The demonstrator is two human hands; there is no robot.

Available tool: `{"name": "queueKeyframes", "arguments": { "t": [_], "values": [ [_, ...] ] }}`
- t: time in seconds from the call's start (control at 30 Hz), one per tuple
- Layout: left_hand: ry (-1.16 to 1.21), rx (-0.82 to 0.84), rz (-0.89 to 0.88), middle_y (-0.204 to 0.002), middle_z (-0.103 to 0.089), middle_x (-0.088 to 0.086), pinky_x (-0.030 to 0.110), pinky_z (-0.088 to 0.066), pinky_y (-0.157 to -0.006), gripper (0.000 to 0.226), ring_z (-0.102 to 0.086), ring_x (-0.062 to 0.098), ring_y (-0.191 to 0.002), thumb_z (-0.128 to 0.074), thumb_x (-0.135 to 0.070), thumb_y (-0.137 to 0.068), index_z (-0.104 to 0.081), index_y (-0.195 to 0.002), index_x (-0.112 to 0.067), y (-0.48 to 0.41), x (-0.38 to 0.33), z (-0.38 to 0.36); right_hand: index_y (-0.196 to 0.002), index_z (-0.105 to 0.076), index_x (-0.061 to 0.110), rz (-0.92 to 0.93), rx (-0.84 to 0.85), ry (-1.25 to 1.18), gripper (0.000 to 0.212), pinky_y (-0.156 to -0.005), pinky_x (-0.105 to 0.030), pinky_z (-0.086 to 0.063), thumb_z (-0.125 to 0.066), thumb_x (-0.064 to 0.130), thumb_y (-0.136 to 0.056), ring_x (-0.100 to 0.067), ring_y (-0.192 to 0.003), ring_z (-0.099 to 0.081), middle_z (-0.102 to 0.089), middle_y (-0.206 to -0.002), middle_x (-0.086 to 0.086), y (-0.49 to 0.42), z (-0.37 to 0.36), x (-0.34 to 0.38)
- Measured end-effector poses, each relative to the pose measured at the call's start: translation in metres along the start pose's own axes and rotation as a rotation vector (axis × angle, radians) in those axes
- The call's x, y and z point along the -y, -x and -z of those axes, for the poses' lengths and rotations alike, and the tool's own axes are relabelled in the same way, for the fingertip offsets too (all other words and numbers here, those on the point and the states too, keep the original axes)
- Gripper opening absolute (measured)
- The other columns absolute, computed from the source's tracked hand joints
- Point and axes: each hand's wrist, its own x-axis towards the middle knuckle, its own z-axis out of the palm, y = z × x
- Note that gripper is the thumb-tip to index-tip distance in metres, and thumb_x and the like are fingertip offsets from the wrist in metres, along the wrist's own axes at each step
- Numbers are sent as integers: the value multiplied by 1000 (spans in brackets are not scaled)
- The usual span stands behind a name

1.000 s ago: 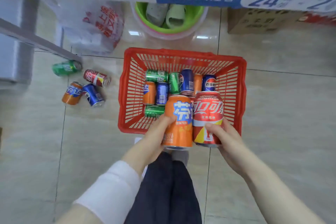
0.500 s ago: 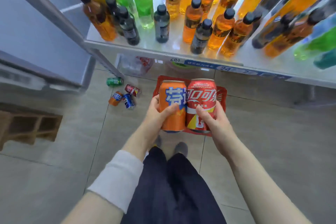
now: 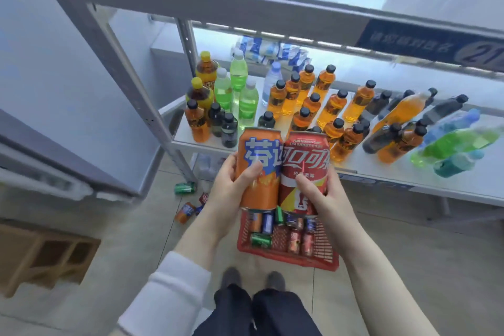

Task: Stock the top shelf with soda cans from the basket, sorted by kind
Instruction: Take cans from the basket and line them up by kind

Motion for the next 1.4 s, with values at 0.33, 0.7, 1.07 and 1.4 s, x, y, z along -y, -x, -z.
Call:
{"name": "queueKeyframes", "arguments": {
  "t": [0.33,0.7,1.07,1.4],
  "values": [
    [-8,14,-286,-103,-71,4,29,-56,-69,65,-69,18,-89,-72,-54,-60,-58,-113,-19,-25,-110,-22,-111,-47,33,285,49,50,54,-69,-18,-54,-68,48,-63,-5,-91,-66,-65,-106,5,-35,-4,112],
    [-96,24,-497,-110,-69,1,26,-55,-70,70,-68,12,-91,-67,-54,-74,-45,-130,-19,-61,-208,-36,-111,-48,30,449,107,62,70,-67,-21,-55,-63,62,-51,-8,-89,-68,-67,-103,3,-86,-8,207],
    [-217,19,-551,-108,-67,0,23,-54,-70,68,-68,11,-90,-76,-34,-62,-50,-124,-21,-136,-285,-3,-112,-49,19,506,81,-2,53,-65,-20,-53,-74,39,-70,-7,-87,-68,-65,-103,-2,-166,-49,264],
    [-326,-36,-535,-112,-60,-7,25,-53,-81,61,-60,12,-100,-70,-34,-69,-44,-124,-24,-209,-329,28,-117,-46,20,502,82,19,65,-70,-20,-54,-81,31,-63,-9,-92,-67,-64,-106,1,-249,-85,294]
  ]
}}
